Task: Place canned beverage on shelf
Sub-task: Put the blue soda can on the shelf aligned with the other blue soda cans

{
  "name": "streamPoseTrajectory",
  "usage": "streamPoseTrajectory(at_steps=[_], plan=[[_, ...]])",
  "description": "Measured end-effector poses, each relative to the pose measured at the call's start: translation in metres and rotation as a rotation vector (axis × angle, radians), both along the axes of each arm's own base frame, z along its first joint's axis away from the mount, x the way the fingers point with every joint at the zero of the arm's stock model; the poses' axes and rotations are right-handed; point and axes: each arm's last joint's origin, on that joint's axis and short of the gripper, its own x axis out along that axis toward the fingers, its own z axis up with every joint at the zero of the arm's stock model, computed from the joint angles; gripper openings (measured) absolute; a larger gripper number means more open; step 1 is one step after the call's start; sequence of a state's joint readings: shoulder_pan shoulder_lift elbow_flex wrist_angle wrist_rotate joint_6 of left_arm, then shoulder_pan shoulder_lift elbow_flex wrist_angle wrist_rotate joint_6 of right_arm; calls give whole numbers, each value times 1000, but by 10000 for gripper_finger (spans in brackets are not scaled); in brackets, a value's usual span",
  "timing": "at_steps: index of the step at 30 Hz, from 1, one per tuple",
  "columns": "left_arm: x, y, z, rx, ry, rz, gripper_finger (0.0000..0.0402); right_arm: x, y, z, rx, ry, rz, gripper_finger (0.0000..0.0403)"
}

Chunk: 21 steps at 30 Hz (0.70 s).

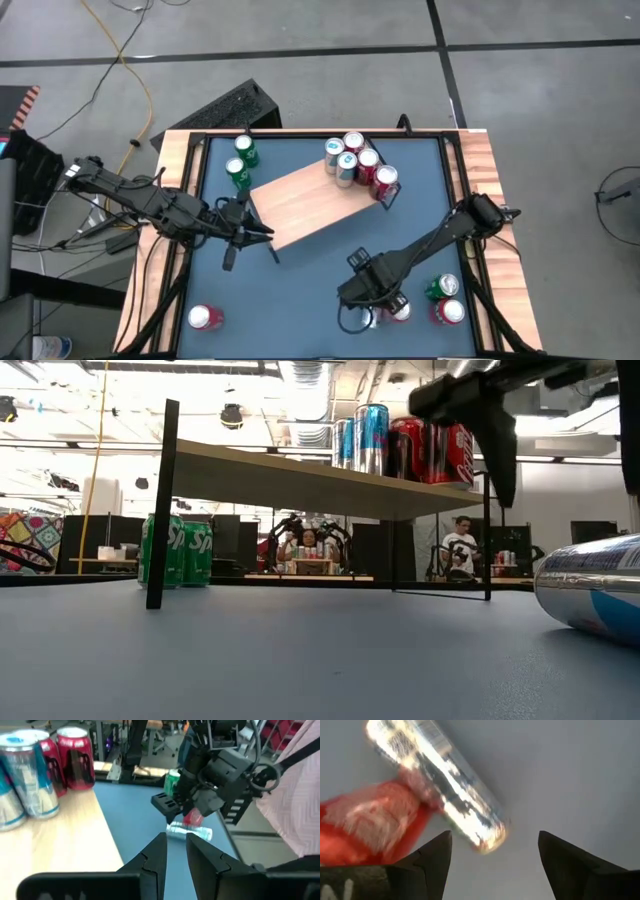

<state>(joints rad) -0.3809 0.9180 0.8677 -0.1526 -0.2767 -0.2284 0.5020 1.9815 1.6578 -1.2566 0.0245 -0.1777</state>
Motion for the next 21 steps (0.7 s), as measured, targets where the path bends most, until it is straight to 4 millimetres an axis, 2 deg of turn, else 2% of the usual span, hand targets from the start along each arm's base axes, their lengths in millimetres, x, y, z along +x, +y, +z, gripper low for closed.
streamPoseTrajectory(at_steps=[6, 15, 21], plan=[[0, 2, -3, 22, 26, 47, 60, 4, 10, -8, 59, -70, 107, 281], [-1, 2, -3, 23, 26, 52, 60, -10, 1, -33, 60, 49, 128, 281], [-1, 2, -3, 27, 26, 56, 60, -2, 1, -39, 88, -5, 135, 281]])
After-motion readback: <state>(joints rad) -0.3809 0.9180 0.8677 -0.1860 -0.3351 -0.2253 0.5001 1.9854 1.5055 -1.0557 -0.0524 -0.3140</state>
